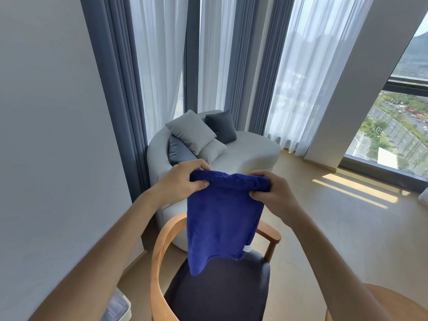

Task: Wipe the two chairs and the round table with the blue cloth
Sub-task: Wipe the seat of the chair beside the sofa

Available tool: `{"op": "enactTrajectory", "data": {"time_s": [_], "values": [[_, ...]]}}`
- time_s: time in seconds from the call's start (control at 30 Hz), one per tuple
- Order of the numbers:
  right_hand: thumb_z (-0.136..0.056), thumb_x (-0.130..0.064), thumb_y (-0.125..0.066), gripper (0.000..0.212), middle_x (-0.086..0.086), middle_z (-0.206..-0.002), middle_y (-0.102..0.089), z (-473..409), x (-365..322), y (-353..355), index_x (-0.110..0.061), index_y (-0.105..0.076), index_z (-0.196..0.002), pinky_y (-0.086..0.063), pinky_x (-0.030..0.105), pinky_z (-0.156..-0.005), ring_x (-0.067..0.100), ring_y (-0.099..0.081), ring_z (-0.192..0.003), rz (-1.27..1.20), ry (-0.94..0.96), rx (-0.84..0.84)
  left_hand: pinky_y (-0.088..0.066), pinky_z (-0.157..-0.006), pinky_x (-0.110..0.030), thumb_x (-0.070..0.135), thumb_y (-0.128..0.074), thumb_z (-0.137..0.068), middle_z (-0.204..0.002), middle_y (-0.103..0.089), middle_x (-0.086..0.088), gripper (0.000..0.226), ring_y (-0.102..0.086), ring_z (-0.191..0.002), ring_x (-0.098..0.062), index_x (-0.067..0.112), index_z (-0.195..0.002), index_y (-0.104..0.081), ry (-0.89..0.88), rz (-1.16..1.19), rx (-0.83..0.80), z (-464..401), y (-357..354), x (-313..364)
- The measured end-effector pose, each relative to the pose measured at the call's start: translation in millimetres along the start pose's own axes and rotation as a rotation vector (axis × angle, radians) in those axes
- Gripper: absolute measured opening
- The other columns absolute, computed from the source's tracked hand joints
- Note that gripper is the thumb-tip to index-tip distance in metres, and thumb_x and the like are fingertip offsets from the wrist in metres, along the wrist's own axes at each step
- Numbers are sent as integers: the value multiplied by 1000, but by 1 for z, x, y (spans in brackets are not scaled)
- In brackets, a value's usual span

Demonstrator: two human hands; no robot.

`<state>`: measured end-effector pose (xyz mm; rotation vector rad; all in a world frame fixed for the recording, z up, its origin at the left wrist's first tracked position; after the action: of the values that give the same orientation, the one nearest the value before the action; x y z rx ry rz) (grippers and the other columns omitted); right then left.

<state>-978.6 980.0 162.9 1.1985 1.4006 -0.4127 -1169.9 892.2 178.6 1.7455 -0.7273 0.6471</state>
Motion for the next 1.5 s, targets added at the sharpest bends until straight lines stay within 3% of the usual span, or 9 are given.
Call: {"op": "enactTrajectory", "data": {"time_s": [0.17, 0.33, 0.43, 0.6, 0.83, 1.03, 1.23, 1.37, 1.5], "values": [[-84, 5, -61, 16, 18, -88, -70, -3, 12, 1, -3, -70, -94, -55, 40, -70, 19, -61, -76, 81, -33, 4, -54, -78, -31, 20, -58, -96, -96, -67, 3, 14, -62, -87, -10, 23, -108, -63, 48, -130, 25, -5, -2, -16], [-90, -2, -60, 13, 18, -93, -68, -5, 11, -2, 0, -66, -101, -52, 51, -78, 35, -63, -89, 145, 0, -19, -50, -67, -21, 28, -47, -101, -95, -65, 0, 8, -62, -83, -11, 28, -107, -52, 52, -174, -9, -8, -7, -26], [-92, -2, -58, 16, 15, -95, -69, -3, 9, 1, -3, -66, -105, -53, 48, -78, 33, -63, -90, 95, 11, 14, -52, -67, -22, 31, -47, -100, -96, -66, -1, 7, -63, -82, -12, 29, -106, -51, 42, -162, 10, -10, -6, -27], [-92, -6, -60, 15, 13, -97, -70, -4, 13, 11, -4, -66, -106, -57, 44, -77, 29, -67, -91, -23, -48, 72, -58, -76, -36, 33, -52, -98, -99, -67, -1, 14, -66, -89, -17, 26, -110, -53, 81, 5, 52, -11, -4, -30], [-92, -6, -61, 14, 6, -93, -72, -3, 18, 15, -14, -67, -102, -59, 40, -74, 23, -68, -87, -43, -80, 69, -57, -75, -26, 36, -55, -95, -102, -67, 5, 18, -65, -92, -9, 27, -111, -54, 86, -6, 78, -15, -6, -32], [-92, -7, -61, 16, 6, -95, -72, -2, 20, 17, -19, -67, -100, -59, 44, -77, 25, -69, -90, -75, -99, 65, -59, -75, -32, 38, -58, -94, -100, -68, 4, 24, -66, -90, -11, 22, -112, -57, 133, 49, 95, -16, -6, -36], [-91, -8, -63, 15, 9, -97, -72, -3, 24, 15, -21, -65, -98, -59, 41, -77, 27, -68, -92, -101, -128, 69, -58, -63, -26, 35, -57, -94, -93, -70, 2, 17, -68, -84, -14, 26, -108, -54, 172, 128, 83, -14, -10, -38], [-90, -16, -66, 25, 9, -101, -70, -3, 36, 13, -19, -57, -113, -59, 37, -75, 24, -68, -93, -148, -242, 101, -53, -54, -20, 34, -55, -96, -82, -68, 6, 9, -68, -73, -7, 32, -103, -49, 241, 239, 138, -13, -12, -43], [-91, -13, -65, 31, 14, -108, -67, -2, 49, 5, -10, -56, -120, -55, 46, -88, 29, -65, -100, -242, -378, 71, -57, -68, -25, 26, -63, -92, -95, -71, -2, 30, -70, -87, -13, 29, -117, -46, 300, 442, -5, -8, -21, -47]]}}
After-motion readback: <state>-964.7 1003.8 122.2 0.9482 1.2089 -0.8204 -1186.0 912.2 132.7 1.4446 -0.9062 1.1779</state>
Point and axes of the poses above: each hand's wrist, its own z-axis away from the middle knuckle, its own y-axis out of the back of the hand, x = y × z, the point moved 9 cm from there along -z, towards the middle knuckle
